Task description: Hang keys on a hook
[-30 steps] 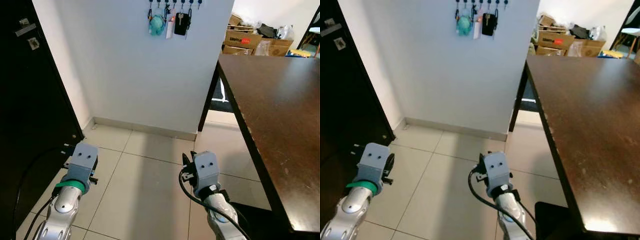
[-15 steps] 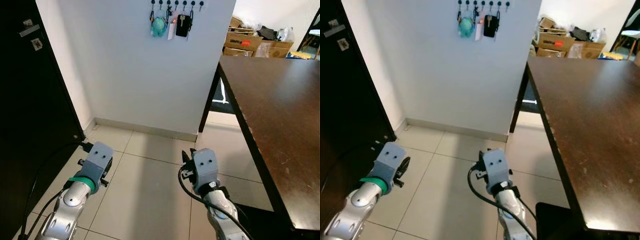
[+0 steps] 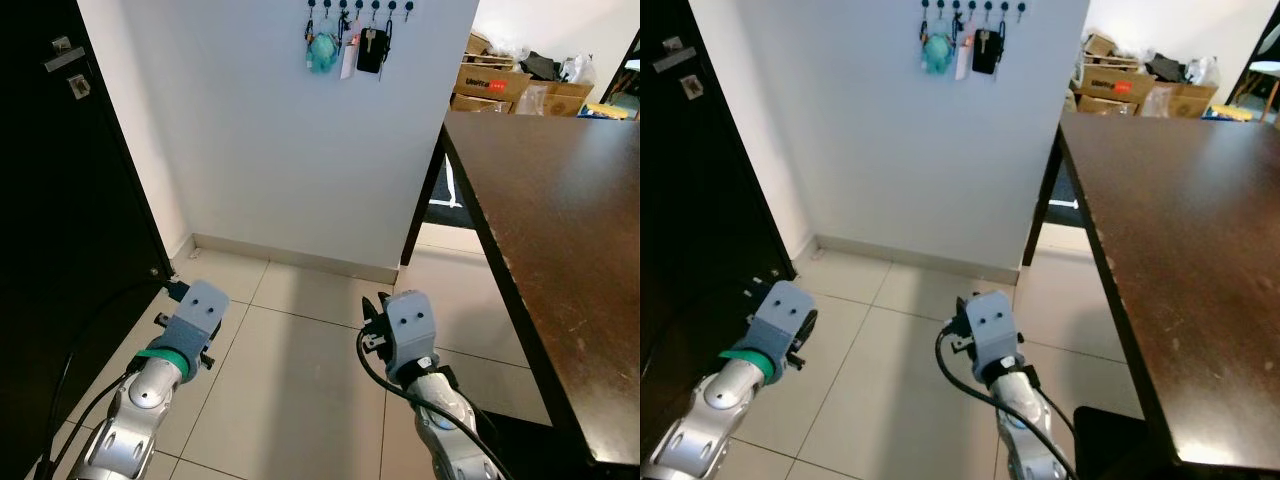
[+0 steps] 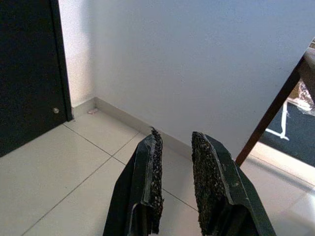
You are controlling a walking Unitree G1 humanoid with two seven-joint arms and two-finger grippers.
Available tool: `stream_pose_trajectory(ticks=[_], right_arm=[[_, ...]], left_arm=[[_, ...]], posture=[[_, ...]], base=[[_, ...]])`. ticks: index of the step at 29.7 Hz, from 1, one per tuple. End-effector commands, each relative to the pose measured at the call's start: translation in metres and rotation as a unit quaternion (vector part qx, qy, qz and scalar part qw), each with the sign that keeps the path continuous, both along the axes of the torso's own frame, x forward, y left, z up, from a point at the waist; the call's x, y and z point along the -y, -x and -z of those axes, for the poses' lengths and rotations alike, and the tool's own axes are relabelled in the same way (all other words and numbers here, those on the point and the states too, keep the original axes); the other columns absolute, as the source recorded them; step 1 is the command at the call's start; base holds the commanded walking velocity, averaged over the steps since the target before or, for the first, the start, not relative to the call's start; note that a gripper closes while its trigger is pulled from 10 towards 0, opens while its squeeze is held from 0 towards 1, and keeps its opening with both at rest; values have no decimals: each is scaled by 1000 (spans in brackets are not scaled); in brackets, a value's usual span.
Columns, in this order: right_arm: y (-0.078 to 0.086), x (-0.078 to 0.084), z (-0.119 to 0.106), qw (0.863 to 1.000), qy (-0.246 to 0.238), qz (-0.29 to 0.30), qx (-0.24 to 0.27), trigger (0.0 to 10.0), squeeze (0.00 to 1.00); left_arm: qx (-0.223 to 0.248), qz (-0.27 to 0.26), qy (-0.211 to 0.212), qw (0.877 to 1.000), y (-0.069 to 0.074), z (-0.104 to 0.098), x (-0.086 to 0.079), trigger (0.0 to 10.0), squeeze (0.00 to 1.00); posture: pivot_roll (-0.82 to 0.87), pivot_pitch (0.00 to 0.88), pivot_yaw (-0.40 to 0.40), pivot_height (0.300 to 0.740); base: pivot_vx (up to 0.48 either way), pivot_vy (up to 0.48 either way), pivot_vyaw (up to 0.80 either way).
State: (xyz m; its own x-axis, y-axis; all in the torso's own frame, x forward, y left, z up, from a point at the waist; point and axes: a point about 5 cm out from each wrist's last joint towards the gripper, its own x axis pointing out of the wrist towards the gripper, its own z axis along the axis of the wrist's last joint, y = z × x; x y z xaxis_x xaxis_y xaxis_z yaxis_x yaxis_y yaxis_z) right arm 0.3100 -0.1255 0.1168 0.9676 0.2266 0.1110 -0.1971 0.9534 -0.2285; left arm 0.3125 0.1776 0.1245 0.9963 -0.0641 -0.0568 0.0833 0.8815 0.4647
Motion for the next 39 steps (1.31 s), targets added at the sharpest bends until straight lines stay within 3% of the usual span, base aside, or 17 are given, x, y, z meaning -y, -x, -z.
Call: stream_pose_trajectory(ticks=[1,7,9,12,13,16,17,20,22,23,25,28,31,32,33,35,39], right_arm=[[1,-3,0,1000,13,2,7,10000,0],[2,-6,1,1000,23,0,11,10000,0],[4,-7,0,1000,17,-4,10,10000,0],[4,-8,-1,1000,11,-7,9,10000,0],[3,-9,0,1000,9,-7,8,10000,0],[3,-9,0,1000,9,-7,8,10000,0],[3,-9,0,1000,8,-7,7,10000,0],[-11,-4,1,1000,-16,14,-18,10000,0],[-23,11,1,998,-24,51,-33,10000,0],[-27,16,2,997,-26,65,-39,10000,0],[-36,26,17,982,-120,68,-127,10000,0],[-38,31,18,979,-134,73,-138,10000,0],[-43,43,20,983,-88,65,-147,10000,0],[-43,43,20,983,-88,65,-147,10000,0],[-37,48,35,982,-48,57,-172,10000,0],[-37,48,35,982,-48,57,-172,10000,0],[-14,62,73,963,-87,85,-239,10000,0]], left_arm=[[15,-7,-12,1000,1,-4,-2,10000,0],[-13,-36,15,999,2,2,-10,10000,0],[-57,-77,83,992,0,9,-24,10000,0],[-32,-114,103,988,-3,5,-36,10000,0],[4,-115,70,991,-7,-3,-38,10000,0],[4,-115,70,991,-7,-3,-38,10000,0],[27,-110,46,993,-10,-8,-38,10000,0],[-9,-70,38,997,-37,-2,-51,10000,0],[-26,-63,40,997,-40,3,-55,10000,0],[-34,-63,45,996,-39,6,-56,10000,0],[-66,-115,100,986,-31,26,-69,10000,0],[-78,-134,106,982,-25,36,-72,10000,0],[-118,-156,148,969,-9,63,-68,10000,0],[-118,-156,148,969,-9,63,-68,10000,0],[-145,-154,132,968,-1,77,-66,10000,0],[-145,-154,132,968,-1,77,-66,10000,0],[-206,-126,143,960,11,98,-63,10000,0]], posture=[[60,14,100,740],[60,19,101,740],[78,30,107,740],[87,32,113,740],[125,35,126,740],[125,35,126,740],[125,35,126,740],[134,19,122,740],[133,13,112,740],[133,13,112,740],[103,10,102,740],[97,13,97,740],[99,25,88,740],[99,25,88,740],[106,28,79,740],[106,28,79,740],[101,30,81,740]], base=[[0,0,0],[0,0,0],[0,0,0],[0,0,0],[0,0,0],[0,0,0],[0,0,0],[0,0,0],[0,0,0],[0,0,0],[0,0,0],[0,0,0],[0,0,0],[0,0,0],[0,0,0],[0,0,0],[0,0,0]])
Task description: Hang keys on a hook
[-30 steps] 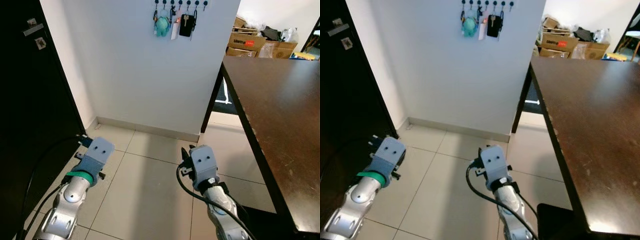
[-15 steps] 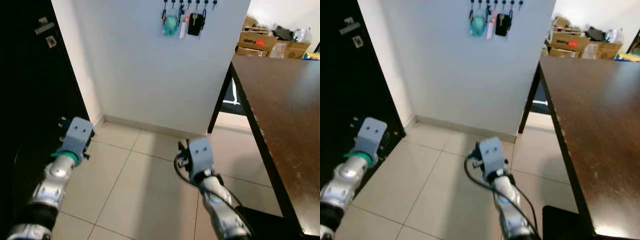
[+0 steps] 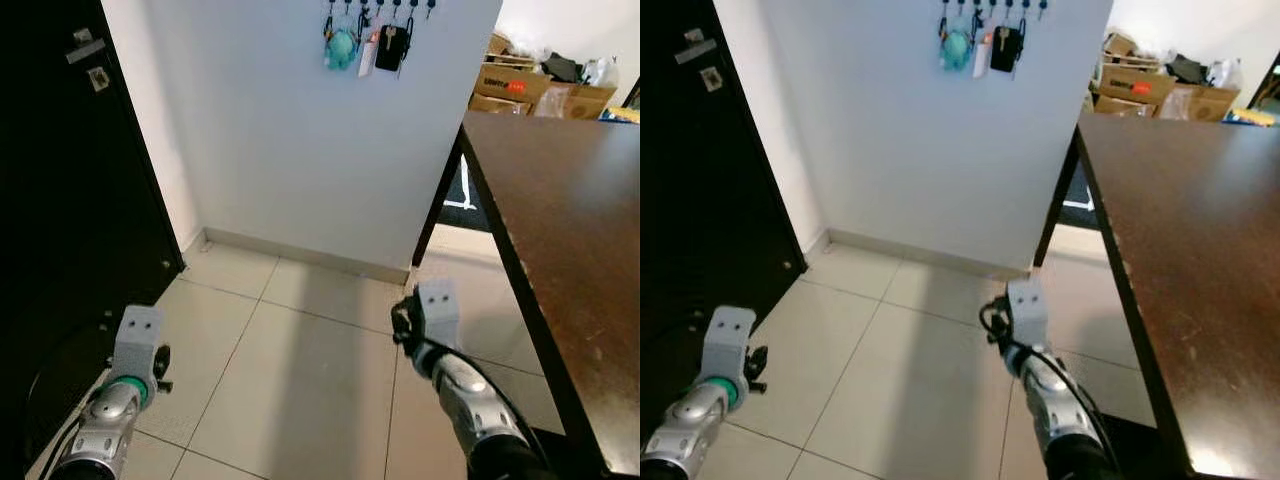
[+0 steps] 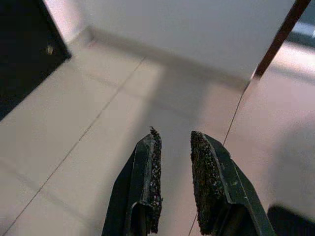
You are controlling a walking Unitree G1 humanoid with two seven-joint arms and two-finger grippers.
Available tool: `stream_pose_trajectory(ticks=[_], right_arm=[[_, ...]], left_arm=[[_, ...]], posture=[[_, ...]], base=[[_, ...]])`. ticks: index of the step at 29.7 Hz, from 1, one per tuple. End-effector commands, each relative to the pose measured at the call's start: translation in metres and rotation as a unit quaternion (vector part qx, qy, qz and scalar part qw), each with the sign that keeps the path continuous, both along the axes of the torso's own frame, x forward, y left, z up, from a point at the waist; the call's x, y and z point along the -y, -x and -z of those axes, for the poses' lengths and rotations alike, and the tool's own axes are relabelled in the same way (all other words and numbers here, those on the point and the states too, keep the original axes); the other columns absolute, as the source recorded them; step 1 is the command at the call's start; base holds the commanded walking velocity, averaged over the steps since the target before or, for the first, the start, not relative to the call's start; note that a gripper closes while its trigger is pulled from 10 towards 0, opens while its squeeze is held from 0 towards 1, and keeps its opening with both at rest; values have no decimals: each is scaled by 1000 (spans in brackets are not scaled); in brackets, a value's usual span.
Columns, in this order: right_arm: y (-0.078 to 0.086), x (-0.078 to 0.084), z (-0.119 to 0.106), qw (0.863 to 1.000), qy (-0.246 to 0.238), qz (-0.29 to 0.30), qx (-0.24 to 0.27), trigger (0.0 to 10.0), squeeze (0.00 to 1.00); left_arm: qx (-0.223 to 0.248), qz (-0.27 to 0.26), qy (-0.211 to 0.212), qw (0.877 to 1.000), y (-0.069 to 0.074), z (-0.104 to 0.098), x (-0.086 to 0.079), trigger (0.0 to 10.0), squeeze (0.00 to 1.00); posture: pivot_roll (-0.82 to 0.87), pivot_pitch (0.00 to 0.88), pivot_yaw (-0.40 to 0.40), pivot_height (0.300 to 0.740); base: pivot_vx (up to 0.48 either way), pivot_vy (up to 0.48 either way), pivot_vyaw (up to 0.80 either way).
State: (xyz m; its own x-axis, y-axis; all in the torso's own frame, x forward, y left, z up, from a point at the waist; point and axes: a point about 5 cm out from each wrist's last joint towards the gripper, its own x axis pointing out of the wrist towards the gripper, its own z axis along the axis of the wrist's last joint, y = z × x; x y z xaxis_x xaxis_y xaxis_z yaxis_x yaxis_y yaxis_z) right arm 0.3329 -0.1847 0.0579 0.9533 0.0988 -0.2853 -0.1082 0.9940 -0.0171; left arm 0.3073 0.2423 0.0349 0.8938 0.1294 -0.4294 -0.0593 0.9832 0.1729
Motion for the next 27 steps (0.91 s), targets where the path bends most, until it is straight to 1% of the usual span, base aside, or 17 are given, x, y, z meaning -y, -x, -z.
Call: stream_pose_trajectory(ticks=[1,5,7,9,10,13,14,18,19,20,21,22,23,24,25,26,27], right_arm=[[16,5,22,998,-30,31,-38,10000,0],[25,8,31,996,-49,69,-40,10000,0],[28,9,34,994,-58,79,-42,10000,0],[28,9,35,994,-59,78,-43,10000,0],[31,9,39,994,-58,77,-54,10000,0],[35,8,43,994,-51,77,-58,10000,0],[40,8,46,994,-40,85,-49,10000,0],[48,5,48,994,-32,104,-28,10000,0],[49,6,43,994,-20,104,-5,10000,0],[48,8,36,995,-10,99,19,10000,0],[48,8,36,995,-10,99,19,10000,0],[46,10,27,995,-6,92,43,10000,0],[46,10,27,995,-6,92,43,10000,0],[40,5,7,994,-10,62,88,10000,0],[40,5,7,994,-10,62,88,10000,0],[38,-2,-13,991,-21,31,129,10000,0],[38,-2,-13,991,-21,31,129,10000,0]], left_arm=[[-29,37,0,999,6,12,7,10000,0],[-53,35,-5,998,8,19,10,10000,0],[-58,6,-42,997,10,21,5,10000,0],[-57,1,-53,997,10,21,4,10000,0],[-60,-33,-63,996,14,23,0,10000,0],[-68,-49,-76,994,18,25,-5,10000,0],[-73,-52,-84,992,22,27,-10,10000,0],[-67,-47,-61,995,25,23,-22,10000,0],[-28,-84,-25,996,17,8,-32,10000,0],[5,-102,-6,995,10,-7,-39,10000,0],[5,-102,-6,995,10,-7,-39,10000,0],[35,-100,-6,994,5,-21,-42,10000,0],[35,-100,-6,994,5,-21,-42,10000,0],[75,-30,-20,997,6,-40,-26,10000,0],[75,-30,-20,997,6,-40,-26,10000,0],[100,55,-35,993,15,-54,-2,10000,0],[100,55,-35,993,15,-54,-2,10000,0]], posture=[[96,34,88,740],[96,42,110,740],[102,40,126,740],[102,40,126,740],[111,44,169,740],[111,53,181,740],[108,61,179,740],[85,74,179,740],[81,78,180,740],[86,82,180,740],[86,82,180,740],[89,87,180,740],[89,87,180,740],[90,102,172,740],[90,102,172,740],[94,118,159,740],[94,118,159,740]], base=[[0,0,0],[0,0,0],[0,0,0],[0,0,0],[0,0,0],[0,0,0],[0,0,0],[0,0,0],[0,0,0],[0,0,0],[0,0,0],[0,0,0],[0,0,0],[0,0,0],[0,0,0],[0,0,0],[0,0,0]])
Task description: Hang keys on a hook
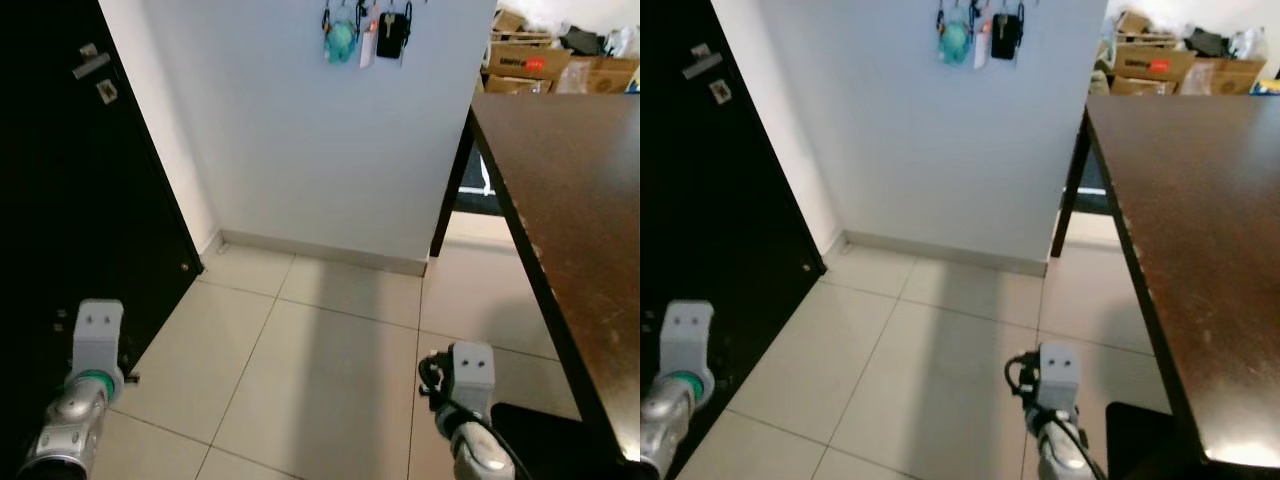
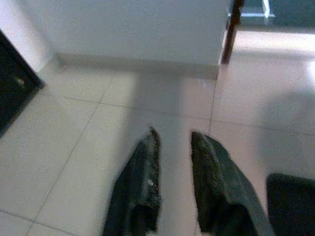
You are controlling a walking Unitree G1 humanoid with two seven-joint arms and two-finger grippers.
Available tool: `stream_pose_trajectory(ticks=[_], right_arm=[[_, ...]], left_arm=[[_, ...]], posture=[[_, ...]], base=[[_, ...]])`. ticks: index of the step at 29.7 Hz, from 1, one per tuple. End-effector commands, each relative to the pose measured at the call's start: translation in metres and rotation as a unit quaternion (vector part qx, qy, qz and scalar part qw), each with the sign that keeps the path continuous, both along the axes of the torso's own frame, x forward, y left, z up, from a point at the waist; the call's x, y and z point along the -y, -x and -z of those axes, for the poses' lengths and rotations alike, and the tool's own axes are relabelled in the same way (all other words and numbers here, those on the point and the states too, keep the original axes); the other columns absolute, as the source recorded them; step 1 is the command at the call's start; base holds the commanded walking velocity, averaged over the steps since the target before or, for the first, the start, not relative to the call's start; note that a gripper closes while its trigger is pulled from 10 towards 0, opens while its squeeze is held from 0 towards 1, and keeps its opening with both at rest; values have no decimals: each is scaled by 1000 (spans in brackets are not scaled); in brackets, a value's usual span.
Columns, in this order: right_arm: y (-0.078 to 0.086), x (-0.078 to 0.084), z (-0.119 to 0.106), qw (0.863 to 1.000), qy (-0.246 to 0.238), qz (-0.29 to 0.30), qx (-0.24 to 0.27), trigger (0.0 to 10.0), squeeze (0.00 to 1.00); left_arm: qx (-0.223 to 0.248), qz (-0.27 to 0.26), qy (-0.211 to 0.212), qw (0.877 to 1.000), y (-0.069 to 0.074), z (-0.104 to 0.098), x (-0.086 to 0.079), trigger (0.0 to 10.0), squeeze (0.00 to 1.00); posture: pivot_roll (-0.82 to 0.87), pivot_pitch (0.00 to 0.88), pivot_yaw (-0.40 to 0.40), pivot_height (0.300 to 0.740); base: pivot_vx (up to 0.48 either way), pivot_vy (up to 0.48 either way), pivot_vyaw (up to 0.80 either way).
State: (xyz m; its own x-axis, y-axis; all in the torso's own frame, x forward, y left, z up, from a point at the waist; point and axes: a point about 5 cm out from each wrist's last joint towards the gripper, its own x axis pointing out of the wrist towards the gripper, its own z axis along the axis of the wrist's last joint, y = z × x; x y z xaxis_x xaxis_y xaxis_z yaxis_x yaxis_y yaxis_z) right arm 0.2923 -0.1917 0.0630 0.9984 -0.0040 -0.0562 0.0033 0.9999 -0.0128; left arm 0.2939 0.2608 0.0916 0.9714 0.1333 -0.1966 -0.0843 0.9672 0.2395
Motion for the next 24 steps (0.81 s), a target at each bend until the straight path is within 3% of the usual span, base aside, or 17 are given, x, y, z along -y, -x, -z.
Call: stream_pose_trajectory(ticks=[1,2,4,7,8,11,13,17,19,20,21,22,24], right_arm=[[1,-25,-27,996,-20,-76,49,10000,0],[1,-25,-27,996,-20,-76,49,10000,0],[25,-63,-48,975,-43,-205,75,10000,0],[25,-63,-48,975,-43,-205,75,10000,0],[40,-76,-48,962,-38,-263,69,10000,0],[46,-79,-47,954,-38,-290,62,10000,0],[40,-85,-43,946,-20,-319,51,10000,0],[35,-89,-41,935,-21,-352,27,10000,0],[38,-90,-41,916,-24,-400,-2,10000,0],[38,-90,-41,916,-24,-400,-2,10000,0],[41,-93,-45,898,-31,-438,-18,10000,0],[41,-93,-45,898,-31,-438,-18,10000,0],[47,-100,-47,867,-66,-492,-42,10000,0]], left_arm=[[-2,117,-7,993,20,-8,41,10000,0],[-2,117,-7,993,20,-8,41,10000,0],[8,217,-15,976,55,-19,74,10000,0],[8,217,-15,976,55,-19,74,10000,0],[-2,247,-21,969,66,-17,83,10000,0],[-9,258,-17,966,67,-11,90,10000,0],[-6,276,-1,961,58,-8,102,10000,0],[-2,294,11,956,54,-11,110,10000,0],[-7,313,5,950,56,-17,117,10000,0],[-7,313,5,950,56,-17,117,10000,0],[-11,324,-4,946,55,-20,123,10000,0],[-11,324,-4,946,55,-20,123,10000,0],[-22,327,-9,945,52,-21,128,10000,0]], posture=[[95,127,140,740],[95,127,140,740],[79,126,115,740],[79,126,115,740],[63,116,94,740],[51,94,73,740],[50,70,59,740],[51,49,45,740],[25,35,40,740],[25,35,40,740],[41,32,33,740],[41,32,33,740],[43,23,48,740]], base=[[0,0,0],[0,0,0],[0,0,0],[0,0,0],[0,0,0],[0,0,0],[0,0,0],[0,0,0],[0,0,0],[0,0,0],[0,0,0],[0,0,0],[0,0,0]])
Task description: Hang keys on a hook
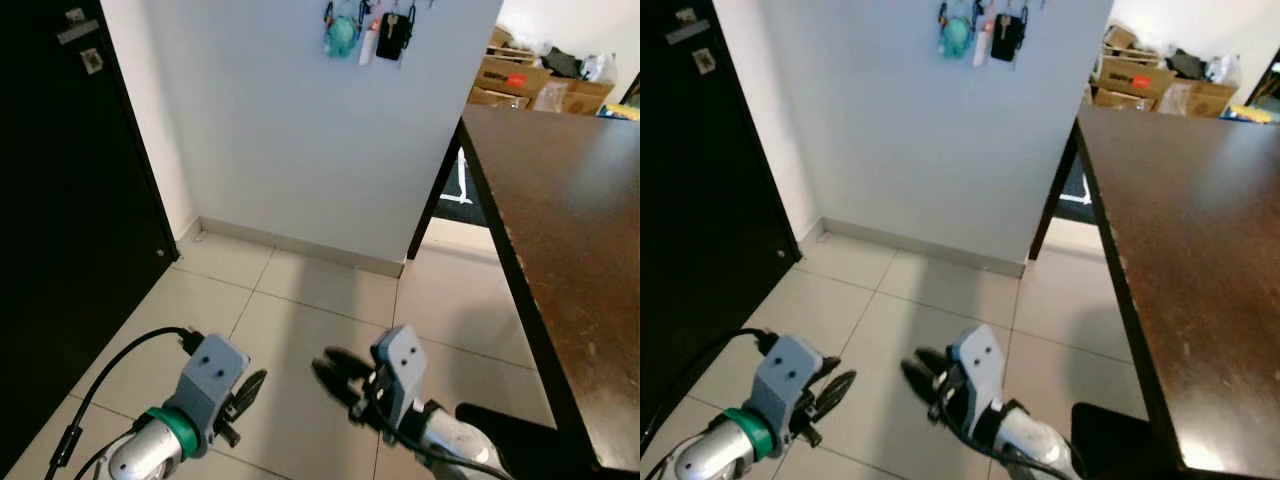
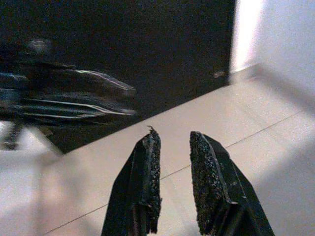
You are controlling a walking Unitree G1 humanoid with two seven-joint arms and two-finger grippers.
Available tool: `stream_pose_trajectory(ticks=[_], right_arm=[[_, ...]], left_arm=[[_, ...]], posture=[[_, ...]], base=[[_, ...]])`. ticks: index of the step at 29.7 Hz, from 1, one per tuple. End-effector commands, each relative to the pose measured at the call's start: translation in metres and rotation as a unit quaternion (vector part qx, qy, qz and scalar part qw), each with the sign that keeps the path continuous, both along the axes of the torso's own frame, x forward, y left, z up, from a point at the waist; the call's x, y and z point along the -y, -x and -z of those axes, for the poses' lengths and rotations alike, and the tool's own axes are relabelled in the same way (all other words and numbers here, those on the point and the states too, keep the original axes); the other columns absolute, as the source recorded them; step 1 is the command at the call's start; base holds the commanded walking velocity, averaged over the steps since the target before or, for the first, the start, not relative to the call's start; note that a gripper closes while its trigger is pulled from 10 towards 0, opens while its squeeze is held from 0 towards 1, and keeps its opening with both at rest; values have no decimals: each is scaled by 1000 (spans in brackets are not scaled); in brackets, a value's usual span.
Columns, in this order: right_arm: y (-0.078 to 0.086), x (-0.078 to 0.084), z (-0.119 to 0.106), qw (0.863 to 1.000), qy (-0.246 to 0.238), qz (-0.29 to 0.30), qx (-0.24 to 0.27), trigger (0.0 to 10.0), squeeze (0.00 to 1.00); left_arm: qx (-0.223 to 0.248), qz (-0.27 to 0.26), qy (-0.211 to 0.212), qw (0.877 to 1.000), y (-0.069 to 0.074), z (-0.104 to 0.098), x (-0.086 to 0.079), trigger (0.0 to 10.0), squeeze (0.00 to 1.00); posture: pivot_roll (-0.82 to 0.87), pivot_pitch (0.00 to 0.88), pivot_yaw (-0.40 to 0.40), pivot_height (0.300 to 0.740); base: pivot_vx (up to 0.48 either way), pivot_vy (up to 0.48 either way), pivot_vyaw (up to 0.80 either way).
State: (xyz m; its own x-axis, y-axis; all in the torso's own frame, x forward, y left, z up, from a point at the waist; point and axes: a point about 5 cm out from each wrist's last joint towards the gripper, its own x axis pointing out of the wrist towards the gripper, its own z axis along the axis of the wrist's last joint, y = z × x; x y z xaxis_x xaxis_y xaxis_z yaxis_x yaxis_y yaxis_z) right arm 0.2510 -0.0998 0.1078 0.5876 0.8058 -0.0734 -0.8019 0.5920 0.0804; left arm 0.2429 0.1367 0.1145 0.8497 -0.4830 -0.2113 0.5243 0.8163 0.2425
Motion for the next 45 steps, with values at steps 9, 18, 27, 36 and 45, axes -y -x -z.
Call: stream_pose_trajectory(ticks=[9,18,27,36,45], right_arm=[[15,-12,1,993,-58,-95,-48,10000,0],[4,-2,0,999,-38,-6,-37,10000,0],[1,6,2,998,-27,55,-30,10000,0],[-5,4,5,998,-38,21,-44,10000,0],[-9,1,2,998,-51,34,-28,10000,0]], left_arm=[[-27,-28,-26,999,-5,7,-4,10000,0],[-35,-44,-27,998,-6,5,-9,10000,0],[-41,-58,-24,997,-9,8,-7,10000,0],[-35,-57,-36,997,-15,7,-5,10000,0],[-37,-53,-41,997,-18,7,-7,10000,0]], posture=[[31,20,61,740],[31,25,47,740],[14,11,52,740],[25,0,27,740],[-15,4,50,740]], base=[[0,0,0],[0,0,0],[0,0,0],[0,0,0],[0,0,0]])
